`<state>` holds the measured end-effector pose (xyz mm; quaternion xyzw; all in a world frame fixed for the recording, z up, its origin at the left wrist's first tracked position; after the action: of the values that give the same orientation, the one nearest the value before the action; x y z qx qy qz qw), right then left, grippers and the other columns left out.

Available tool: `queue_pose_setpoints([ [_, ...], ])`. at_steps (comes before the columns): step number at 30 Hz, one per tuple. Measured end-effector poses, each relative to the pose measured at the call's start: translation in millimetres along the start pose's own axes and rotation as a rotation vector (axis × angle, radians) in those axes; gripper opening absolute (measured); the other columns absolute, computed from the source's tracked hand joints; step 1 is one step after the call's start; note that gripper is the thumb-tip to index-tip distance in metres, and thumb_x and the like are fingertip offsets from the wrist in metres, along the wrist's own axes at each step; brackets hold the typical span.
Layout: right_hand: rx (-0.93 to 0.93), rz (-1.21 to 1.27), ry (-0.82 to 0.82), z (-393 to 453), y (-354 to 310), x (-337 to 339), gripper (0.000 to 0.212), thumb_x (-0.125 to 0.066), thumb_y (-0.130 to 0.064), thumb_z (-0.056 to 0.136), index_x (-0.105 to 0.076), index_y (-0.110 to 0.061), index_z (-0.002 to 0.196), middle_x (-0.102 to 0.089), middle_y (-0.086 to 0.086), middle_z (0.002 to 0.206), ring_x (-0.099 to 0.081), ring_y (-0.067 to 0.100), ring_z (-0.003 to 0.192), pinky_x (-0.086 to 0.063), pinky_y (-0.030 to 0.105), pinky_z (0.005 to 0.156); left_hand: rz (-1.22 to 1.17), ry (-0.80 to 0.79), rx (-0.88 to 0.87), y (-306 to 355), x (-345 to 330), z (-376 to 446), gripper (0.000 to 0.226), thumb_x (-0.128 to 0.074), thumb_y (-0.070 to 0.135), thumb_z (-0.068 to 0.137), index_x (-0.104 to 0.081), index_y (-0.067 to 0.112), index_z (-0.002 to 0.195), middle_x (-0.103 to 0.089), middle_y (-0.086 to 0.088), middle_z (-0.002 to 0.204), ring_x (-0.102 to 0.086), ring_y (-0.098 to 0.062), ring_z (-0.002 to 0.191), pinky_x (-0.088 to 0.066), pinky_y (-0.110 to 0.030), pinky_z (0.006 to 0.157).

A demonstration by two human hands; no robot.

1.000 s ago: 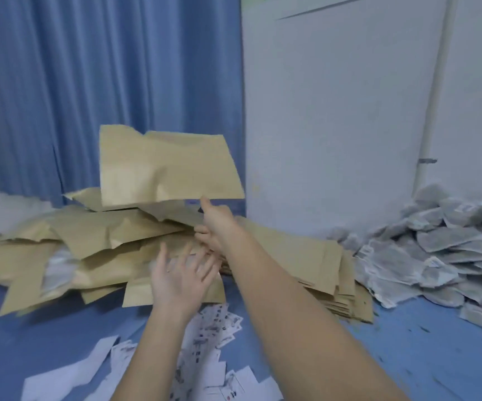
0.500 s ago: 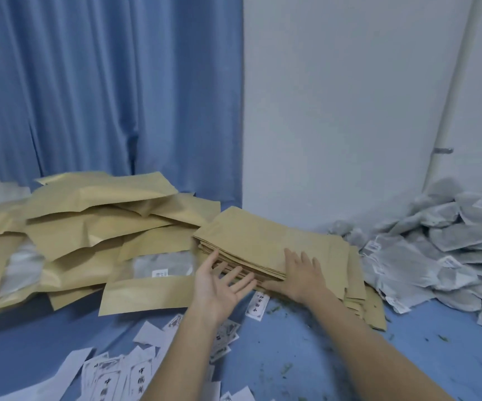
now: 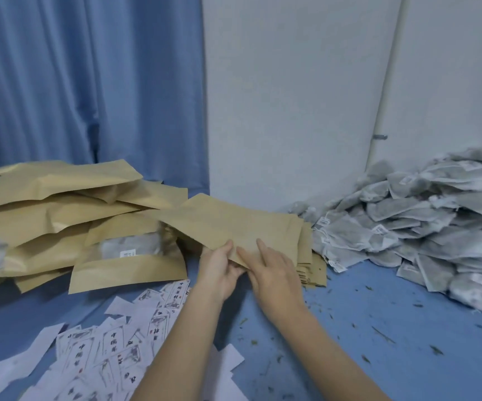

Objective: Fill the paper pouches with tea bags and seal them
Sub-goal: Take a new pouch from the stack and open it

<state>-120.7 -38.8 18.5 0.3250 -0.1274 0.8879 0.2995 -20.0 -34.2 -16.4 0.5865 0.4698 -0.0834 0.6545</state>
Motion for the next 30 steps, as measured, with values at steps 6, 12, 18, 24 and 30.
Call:
queue_pose_setpoints([
  [6,-0.27,0.692,-0.351,-28.0,13.0,35.2,0.06,-0.056,-0.049,0.086,-0.037,-0.035,0.141,-0.027,-0.006,0.152,-0.027,0.001,0.136,-0.023,0.02,0.11,0.685,0.132,-0.554,41.7,-10.1,-56.5,0.042,-0.04,-0.001,0.097,-0.043,0.011,0.137,-0.059,-0.011,0.124,-0.055,-0.024,0.112,-0.043,-0.03,0.094],
  [12,-0.843,1.733,0.024,-37.3,56.9,103.7,0.048,-0.04,-0.048,0.094,-0.06,-0.008,0.109,-0.072,0.009,0.089,-0.07,0.023,0.085,-0.059,0.036,0.07,1.445,0.054,-1.068,45.8,-34.6,-122.4,0.098,-0.036,-0.029,0.066,-0.035,0.034,0.141,-0.054,-0.014,0.128,-0.05,-0.027,0.11,-0.041,-0.031,0.094],
  [18,-1.064,1.522,0.108,-73.1,98.6,106.5,0.024,-0.055,-0.027,0.094,-0.068,-0.007,0.097,-0.073,0.008,0.093,-0.071,0.02,0.08,-0.053,0.038,0.075,1.846,0.157,-1.237,15.2,-21.2,-138.5,0.101,-0.042,-0.04,0.053,-0.053,0.021,0.133,-0.05,-0.027,0.132,-0.049,-0.052,0.113,-0.04,-0.061,0.094],
  [24,-1.204,1.438,0.13,-99.9,115.1,80.5,0.009,-0.063,-0.006,0.085,-0.069,0.001,0.089,-0.073,0.007,0.077,-0.07,0.015,0.066,-0.052,0.02,0.051,2.133,-0.049,-0.403,-30.5,8.9,-99.2,0.095,-0.055,0.003,0.08,-0.002,0.039,0.149,0.02,-0.011,0.156,0.018,-0.033,0.143,0.002,-0.053,0.115],
  [30,-1.223,1.531,0.073,-104.9,106.7,57.0,0.013,-0.069,-0.003,0.079,-0.07,0.003,0.09,-0.072,0.013,0.087,-0.069,0.018,0.075,-0.059,0.026,0.069,1.02,-0.237,-0.231,-46.4,-38.3,-113.2,0.072,-0.065,0.029,0.071,-0.042,0.032,0.139,-0.026,0.007,0.152,-0.02,-0.01,0.141,-0.024,-0.034,0.113],
])
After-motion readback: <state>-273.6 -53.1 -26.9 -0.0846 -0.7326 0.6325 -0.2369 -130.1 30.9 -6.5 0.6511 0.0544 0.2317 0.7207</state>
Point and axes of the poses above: each hand's wrist, its own z-axis towards the middle knuckle, its own x-axis out of the back of the hand, y = z × x, the point moved 8 cm from there along z, towards the middle knuckle
